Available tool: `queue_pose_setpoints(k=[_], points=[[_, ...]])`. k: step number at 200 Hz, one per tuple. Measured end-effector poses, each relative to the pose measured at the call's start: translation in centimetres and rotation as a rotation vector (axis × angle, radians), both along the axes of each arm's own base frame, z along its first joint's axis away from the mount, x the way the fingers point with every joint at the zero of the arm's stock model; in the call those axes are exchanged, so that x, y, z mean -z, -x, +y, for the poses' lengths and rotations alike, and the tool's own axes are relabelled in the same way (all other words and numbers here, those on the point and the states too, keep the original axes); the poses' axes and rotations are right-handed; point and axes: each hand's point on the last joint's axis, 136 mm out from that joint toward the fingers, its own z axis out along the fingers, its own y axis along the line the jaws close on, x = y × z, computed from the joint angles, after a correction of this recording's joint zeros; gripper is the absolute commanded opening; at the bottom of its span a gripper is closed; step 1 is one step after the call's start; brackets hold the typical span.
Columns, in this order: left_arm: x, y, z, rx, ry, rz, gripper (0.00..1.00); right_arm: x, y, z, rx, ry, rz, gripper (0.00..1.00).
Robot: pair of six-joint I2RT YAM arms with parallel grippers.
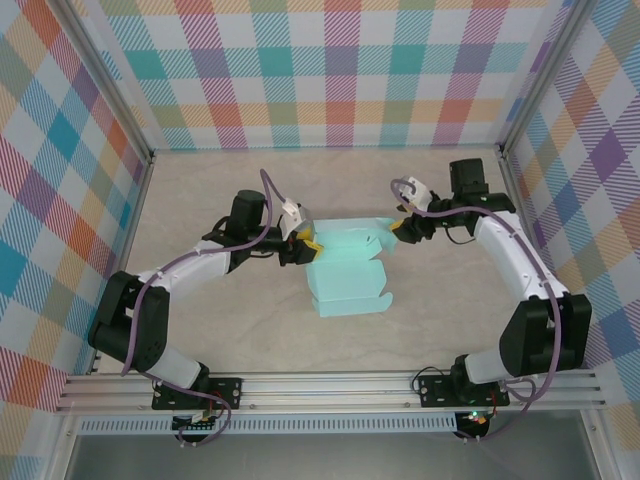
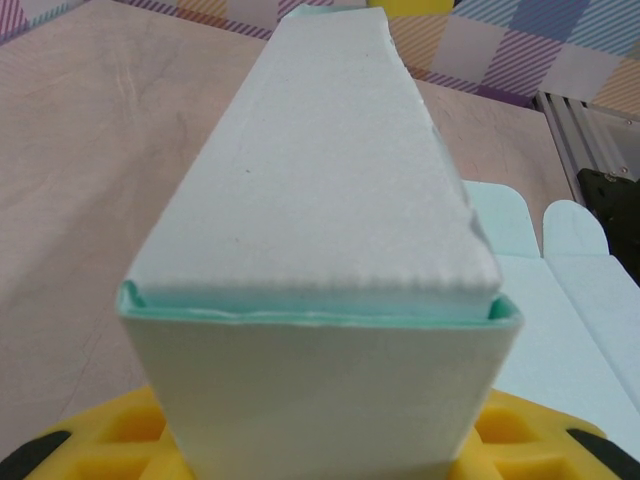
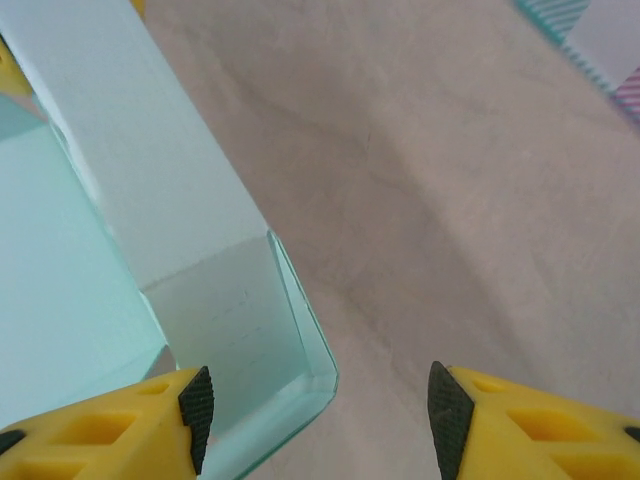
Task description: Fold the paper box
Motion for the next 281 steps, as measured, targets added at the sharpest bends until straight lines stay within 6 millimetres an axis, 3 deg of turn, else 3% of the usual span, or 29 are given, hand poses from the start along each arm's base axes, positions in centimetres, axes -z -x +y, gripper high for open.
queue_pose_setpoints(k=[28,97,160,197,229,252,281], points=[[-0.1,0.1,0.0,0.005,-0.001,-0.008,0.13,1.6,0.2,0.2,-0.007,0.071,0.031,0.61],[0.3,0.2,0.1,0.003,-0.020,-0.004,0.13,2.9,0.3,2.6,-0.041,0.131,0.028,0.64],[0.1,-0.1,0.0,-0.014,-0.014,-0.014,0.12,2.7,-0.3,3.6,-0.031,0.113,0.011,0.65],[-0.2,-0.2,0.1,-0.021,-0.017,-0.030,0.12,1.6,-0.1,1.3,0.019,0.009,0.035,0.62],[-1.0,0.0,0.2,-0.021,-0.007,-0.049,0.12,-3.0,1.5,-2.0,0.071,-0.191,-0.068,0.63],[-1.3,0.1,0.2,-0.017,-0.001,-0.053,0.12,-5.4,2.8,-2.6,0.067,-0.271,-0.160,0.63],[-1.4,0.4,0.1,0.002,0.004,-0.055,0.12,-4.6,1.4,-3.9,0.125,-0.273,-0.168,0.60]])
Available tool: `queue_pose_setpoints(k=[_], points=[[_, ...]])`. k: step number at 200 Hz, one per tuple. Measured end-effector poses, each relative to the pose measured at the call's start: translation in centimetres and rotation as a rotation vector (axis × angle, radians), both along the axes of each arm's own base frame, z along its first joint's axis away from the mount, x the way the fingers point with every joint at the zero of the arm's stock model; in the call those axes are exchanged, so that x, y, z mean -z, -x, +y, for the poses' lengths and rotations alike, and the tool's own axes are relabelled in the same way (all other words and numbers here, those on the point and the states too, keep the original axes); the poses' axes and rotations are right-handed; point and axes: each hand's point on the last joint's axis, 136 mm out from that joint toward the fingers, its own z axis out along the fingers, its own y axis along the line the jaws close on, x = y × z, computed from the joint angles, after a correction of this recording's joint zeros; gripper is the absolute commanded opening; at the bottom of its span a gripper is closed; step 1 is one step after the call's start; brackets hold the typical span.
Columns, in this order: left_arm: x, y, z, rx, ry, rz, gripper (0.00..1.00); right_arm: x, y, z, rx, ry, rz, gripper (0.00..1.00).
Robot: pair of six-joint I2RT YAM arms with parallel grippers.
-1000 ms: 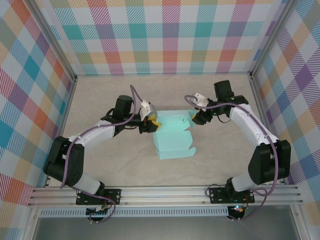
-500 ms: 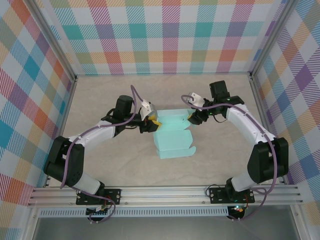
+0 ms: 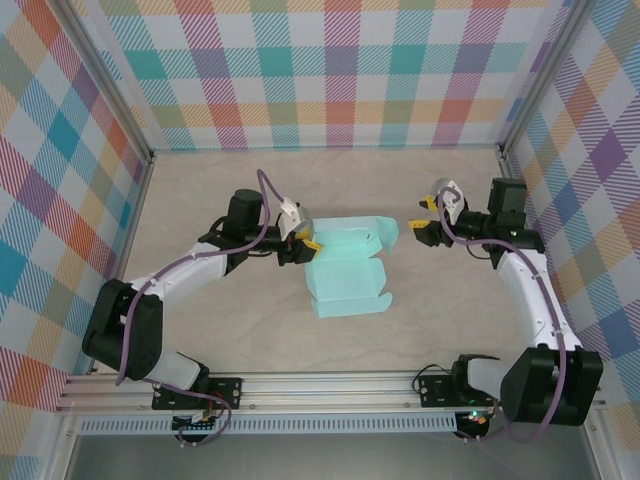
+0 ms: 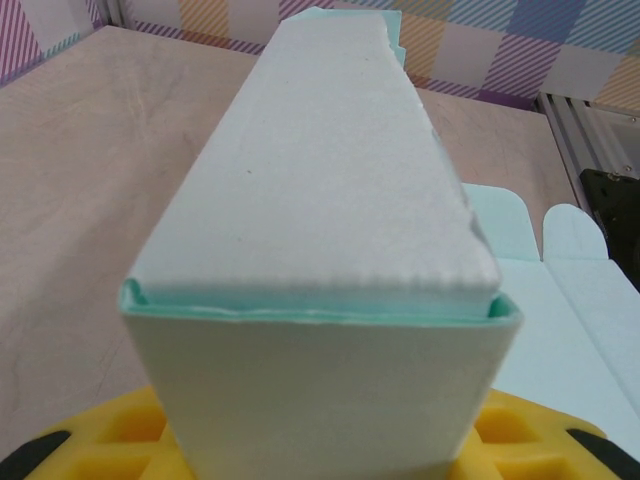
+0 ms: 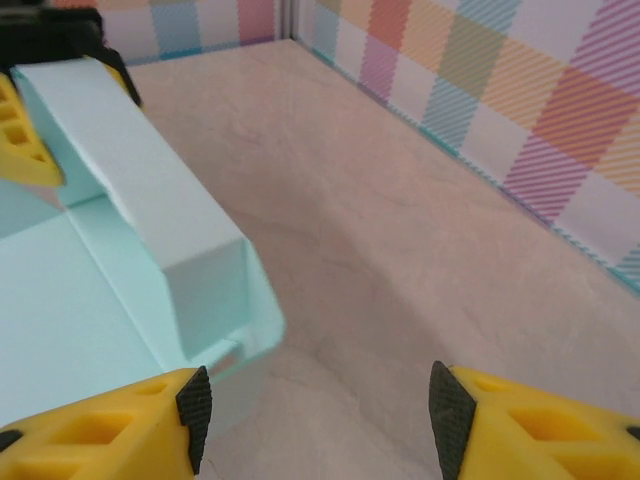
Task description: Fold the paper box
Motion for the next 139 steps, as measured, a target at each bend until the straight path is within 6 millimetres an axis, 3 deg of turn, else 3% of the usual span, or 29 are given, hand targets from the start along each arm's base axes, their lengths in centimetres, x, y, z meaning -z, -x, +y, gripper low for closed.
queue_pose_setpoints(k=[26,48,84,139], points=[[-0.1,0.5,0.0,0.018,0.004,0.010,0.12,2.9,-1.5,-0.3,0.023,0.014,0.084,0.59],[-0.2,0.6,-0.1,0.026,0.010,0.012,0.12,4.6,-1.5,1.2,-0.019,0.033,0.129,0.59],[-0.2,0.4,0.1,0.013,0.013,0.027,0.12,5.5,-0.6,4.0,-0.104,0.033,0.157,0.59],[-0.8,-0.1,0.0,-0.011,0.037,0.032,0.11,5.6,-0.1,5.2,-0.154,0.012,0.170,0.56]])
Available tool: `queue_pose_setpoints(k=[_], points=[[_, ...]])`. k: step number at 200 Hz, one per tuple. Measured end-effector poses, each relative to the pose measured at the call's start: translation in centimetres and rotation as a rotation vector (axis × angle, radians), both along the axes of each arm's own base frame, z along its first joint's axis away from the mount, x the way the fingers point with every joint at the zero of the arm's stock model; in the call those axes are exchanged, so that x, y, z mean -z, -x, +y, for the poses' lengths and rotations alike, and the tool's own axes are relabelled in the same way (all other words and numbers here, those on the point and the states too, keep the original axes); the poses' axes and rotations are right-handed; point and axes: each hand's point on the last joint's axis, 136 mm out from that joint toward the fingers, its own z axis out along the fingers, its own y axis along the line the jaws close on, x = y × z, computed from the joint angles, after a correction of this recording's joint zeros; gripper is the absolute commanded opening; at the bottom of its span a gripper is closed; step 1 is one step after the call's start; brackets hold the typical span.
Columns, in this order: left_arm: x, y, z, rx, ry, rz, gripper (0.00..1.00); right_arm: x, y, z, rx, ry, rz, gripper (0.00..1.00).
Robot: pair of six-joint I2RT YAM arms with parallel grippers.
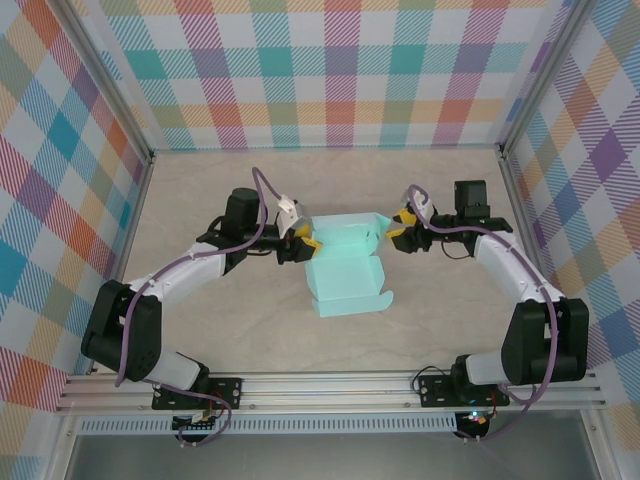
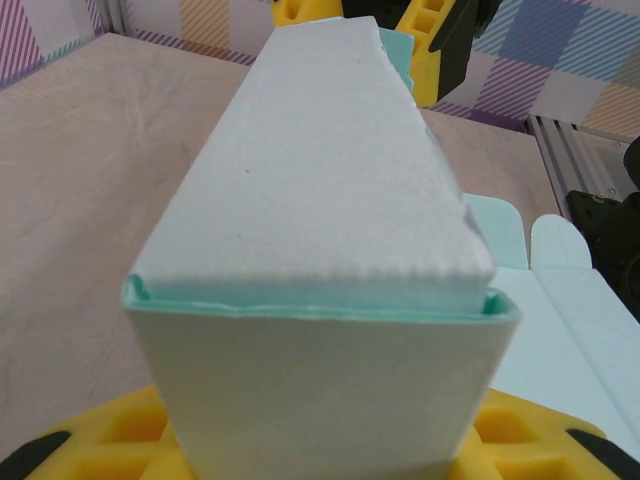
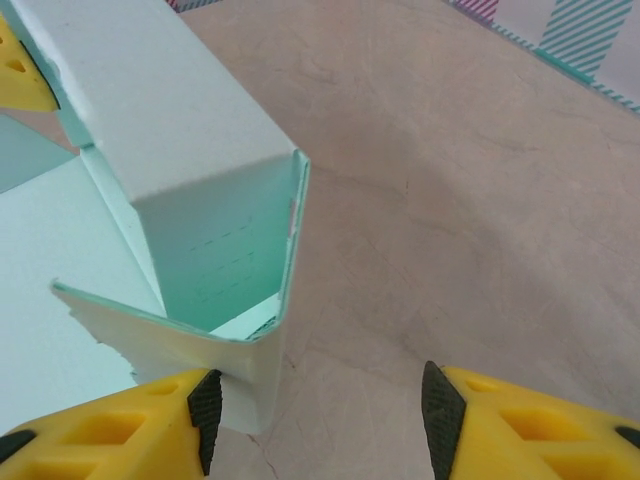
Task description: Fold the paper box
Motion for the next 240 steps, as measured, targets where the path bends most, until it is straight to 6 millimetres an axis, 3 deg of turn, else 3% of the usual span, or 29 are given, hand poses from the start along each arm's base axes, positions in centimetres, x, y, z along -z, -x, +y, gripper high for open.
queue_pose_setpoints(k=[79,113,195,240], points=[[-0.4,-0.4,-0.1,-0.009,0.013,-0.011,0.12,0.4,0.1,1.1,0.014,-0.037,-0.010,0.51],[-0.1,-0.2,-0.1,0.006,0.000,-0.033,0.11,0.2,-0.1,1.1,0.012,-0.037,-0.008,0.41],[0.1,-0.6,0.1,-0.014,-0.016,-0.041,0.12,0.6,-0.4,2.4,-0.032,-0.049,0.049,0.45],[0.1,-0.8,0.2,-0.027,-0.025,-0.050,0.12,0.6,-2.0,2.2,0.024,-0.023,-0.019,0.43]])
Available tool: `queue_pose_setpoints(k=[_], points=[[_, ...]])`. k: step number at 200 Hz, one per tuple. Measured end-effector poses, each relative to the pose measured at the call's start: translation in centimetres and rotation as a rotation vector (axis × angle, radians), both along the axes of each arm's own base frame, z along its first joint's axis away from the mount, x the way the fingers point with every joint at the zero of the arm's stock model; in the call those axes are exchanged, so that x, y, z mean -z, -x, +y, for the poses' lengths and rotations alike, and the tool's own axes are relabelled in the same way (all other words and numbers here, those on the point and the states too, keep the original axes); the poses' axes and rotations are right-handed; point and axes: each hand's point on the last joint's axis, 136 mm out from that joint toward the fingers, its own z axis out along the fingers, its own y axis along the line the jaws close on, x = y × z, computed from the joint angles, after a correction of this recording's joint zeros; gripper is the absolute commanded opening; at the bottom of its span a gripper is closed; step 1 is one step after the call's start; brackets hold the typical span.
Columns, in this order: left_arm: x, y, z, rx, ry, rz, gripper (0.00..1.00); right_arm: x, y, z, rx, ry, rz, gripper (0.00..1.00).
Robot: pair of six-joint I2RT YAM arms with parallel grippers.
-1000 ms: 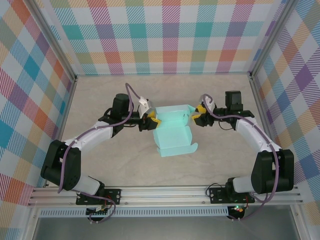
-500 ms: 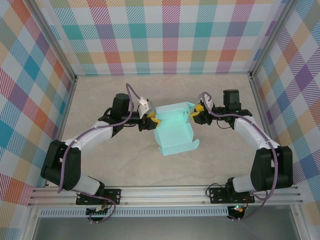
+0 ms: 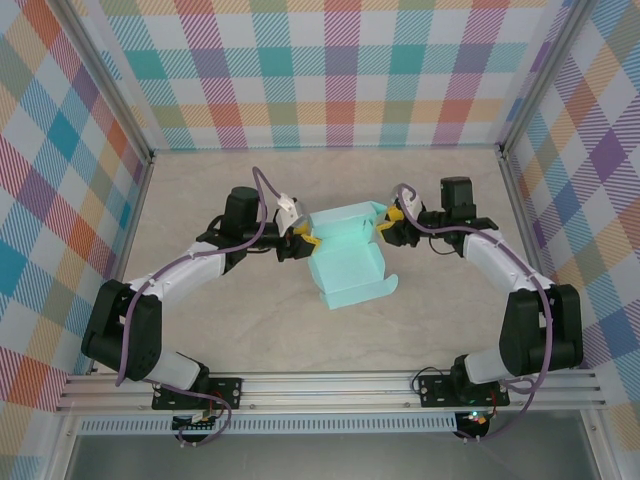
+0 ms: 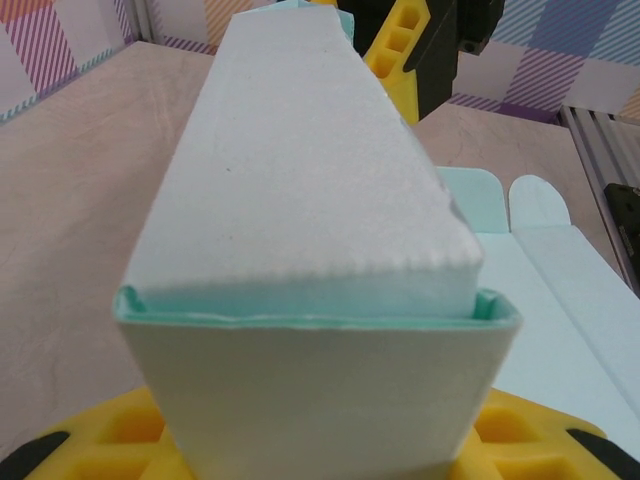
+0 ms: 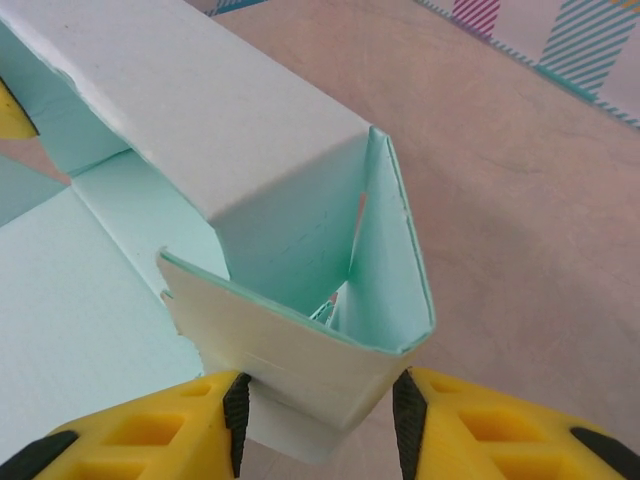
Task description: Fold the paper box
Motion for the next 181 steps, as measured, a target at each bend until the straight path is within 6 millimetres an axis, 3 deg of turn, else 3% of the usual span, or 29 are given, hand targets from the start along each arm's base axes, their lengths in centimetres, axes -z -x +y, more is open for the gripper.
queue_pose_setpoints(k=[36,63,92,120,152,181], points=[[-0.2,-0.2,0.0,-0.002,-0.006,-0.010,0.12,0.1,-0.4,0.1,0.008,-0.002,-0.029,0.42],[-0.2,-0.1,0.0,0.004,-0.016,-0.011,0.12,0.3,0.1,0.6,-0.059,-0.037,0.025,0.50],[-0.3,-0.3,0.3,-0.001,-0.029,-0.014,0.12,0.3,-0.7,1.1,-0.130,-0.068,0.103,0.54],[-0.7,-0.7,0.2,0.000,-0.035,-0.029,0.12,0.0,-0.5,1.4,-0.159,-0.094,0.133,0.52],[-0.3,-0.9,0.1,0.003,-0.040,-0.028,0.12,-0.1,-0.7,1.4,-0.152,-0.093,0.123,0.39],[0.1,-1.1,0.1,0.001,-0.045,-0.018,0.12,0.5,-1.0,1.2,-0.122,-0.092,0.108,0.39]])
